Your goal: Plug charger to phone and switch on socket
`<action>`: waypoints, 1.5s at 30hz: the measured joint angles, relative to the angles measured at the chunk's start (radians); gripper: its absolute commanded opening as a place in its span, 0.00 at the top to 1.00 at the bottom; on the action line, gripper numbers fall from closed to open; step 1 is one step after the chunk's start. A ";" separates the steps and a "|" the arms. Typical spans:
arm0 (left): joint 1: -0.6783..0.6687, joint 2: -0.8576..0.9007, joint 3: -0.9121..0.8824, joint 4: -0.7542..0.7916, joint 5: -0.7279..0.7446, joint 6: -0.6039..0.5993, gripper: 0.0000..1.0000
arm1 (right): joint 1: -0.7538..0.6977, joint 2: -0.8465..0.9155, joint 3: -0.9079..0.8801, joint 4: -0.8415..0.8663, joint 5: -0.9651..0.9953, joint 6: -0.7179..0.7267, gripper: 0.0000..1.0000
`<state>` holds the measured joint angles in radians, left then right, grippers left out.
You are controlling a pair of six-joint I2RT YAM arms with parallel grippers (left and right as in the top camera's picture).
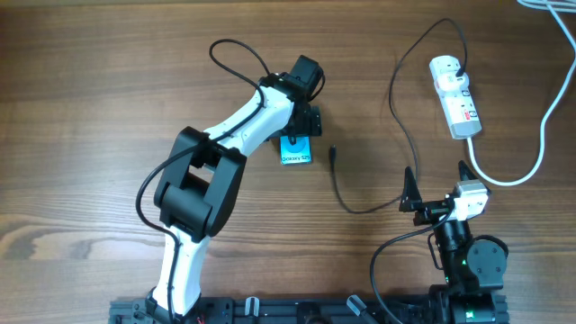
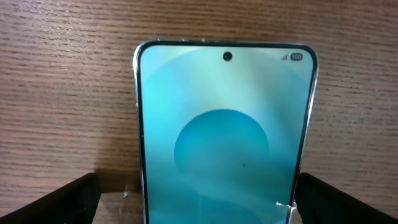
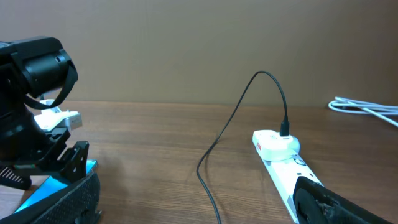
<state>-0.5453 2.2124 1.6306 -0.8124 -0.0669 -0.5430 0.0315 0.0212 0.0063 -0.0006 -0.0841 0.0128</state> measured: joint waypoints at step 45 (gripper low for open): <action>-0.022 0.002 -0.001 -0.002 -0.048 -0.041 0.22 | 0.000 0.000 0.000 0.000 0.000 0.000 0.00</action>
<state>-0.5671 2.2143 1.6299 -0.8139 -0.1154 -0.5842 0.0315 0.0212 0.0063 -0.0006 -0.0845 0.0128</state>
